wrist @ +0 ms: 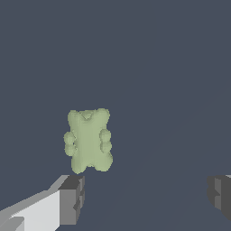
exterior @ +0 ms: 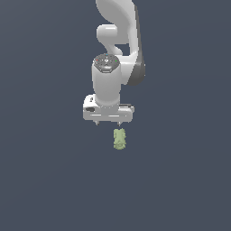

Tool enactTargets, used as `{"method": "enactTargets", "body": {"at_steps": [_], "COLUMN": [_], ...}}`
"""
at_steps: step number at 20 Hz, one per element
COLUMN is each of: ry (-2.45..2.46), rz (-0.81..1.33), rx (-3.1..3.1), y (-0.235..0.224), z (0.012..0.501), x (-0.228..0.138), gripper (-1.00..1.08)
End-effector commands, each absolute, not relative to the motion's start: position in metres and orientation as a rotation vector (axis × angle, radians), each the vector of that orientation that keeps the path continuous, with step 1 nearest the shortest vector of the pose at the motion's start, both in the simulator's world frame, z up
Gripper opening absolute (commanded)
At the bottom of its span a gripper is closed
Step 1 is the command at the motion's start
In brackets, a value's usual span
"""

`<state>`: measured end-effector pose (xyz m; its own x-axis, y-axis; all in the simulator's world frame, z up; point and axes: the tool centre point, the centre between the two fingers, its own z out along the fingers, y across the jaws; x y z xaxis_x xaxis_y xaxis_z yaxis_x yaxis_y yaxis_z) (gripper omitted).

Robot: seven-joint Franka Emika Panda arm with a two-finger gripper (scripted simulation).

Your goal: Pick up the object and move it to a goal position.

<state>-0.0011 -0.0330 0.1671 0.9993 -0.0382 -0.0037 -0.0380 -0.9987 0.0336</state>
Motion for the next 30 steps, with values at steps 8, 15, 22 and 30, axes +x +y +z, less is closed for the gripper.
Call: {"method": "enactTargets", "body": {"at_steps": [8,15,22,30], "ry": [-0.146,-0.165,-0.068,0.045], "rz": [0.016,0.021,0.012,0.001], "rx": [3.106,3.106,3.121,3.14], "y": [-0.054,-0.059,-0.024,0.019], "z": [0.168,0.169,0.143,0.112], "x": [0.001,0.002,0.008,0.011], "gripper": [1.0,1.0,1.0,1.0]}}
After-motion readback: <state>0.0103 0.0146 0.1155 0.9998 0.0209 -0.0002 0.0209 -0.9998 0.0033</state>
